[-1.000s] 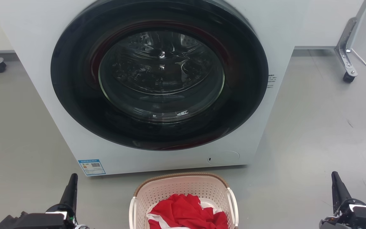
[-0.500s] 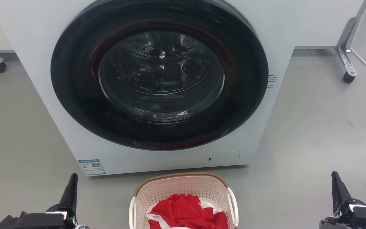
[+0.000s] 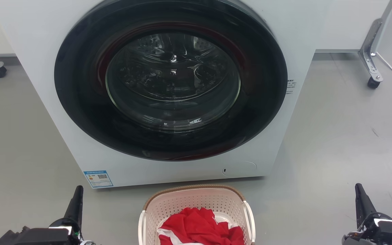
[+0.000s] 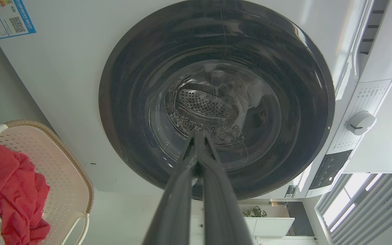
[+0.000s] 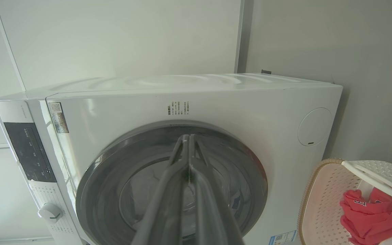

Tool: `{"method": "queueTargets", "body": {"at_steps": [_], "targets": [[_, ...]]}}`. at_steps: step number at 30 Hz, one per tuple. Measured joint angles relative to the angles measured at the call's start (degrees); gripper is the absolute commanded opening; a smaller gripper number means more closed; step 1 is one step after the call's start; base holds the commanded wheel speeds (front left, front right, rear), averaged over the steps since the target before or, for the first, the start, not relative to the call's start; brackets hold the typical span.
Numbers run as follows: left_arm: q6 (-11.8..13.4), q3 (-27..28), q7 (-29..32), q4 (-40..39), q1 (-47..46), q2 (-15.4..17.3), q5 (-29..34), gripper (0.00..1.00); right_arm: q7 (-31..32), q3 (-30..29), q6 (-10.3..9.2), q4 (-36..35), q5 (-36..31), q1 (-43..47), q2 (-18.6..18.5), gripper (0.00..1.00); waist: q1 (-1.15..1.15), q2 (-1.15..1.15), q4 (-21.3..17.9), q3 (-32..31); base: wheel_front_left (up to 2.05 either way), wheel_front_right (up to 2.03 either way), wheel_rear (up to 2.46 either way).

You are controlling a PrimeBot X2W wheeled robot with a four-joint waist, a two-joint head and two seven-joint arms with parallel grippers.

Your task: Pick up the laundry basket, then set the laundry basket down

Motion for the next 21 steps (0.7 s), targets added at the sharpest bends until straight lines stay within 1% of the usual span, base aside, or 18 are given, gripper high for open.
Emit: {"method": "queueTargets", "body": {"at_steps": [21], "targets": [[0.0, 0.0, 0.0, 0.0, 0.0, 0.0, 0.0, 0.00, 0.0, 0.0, 0.04, 0.0, 0.0, 0.0, 0.0, 0.00, 0.00, 0.00, 0.0, 0.0, 0.00, 0.00, 0.00]]}}
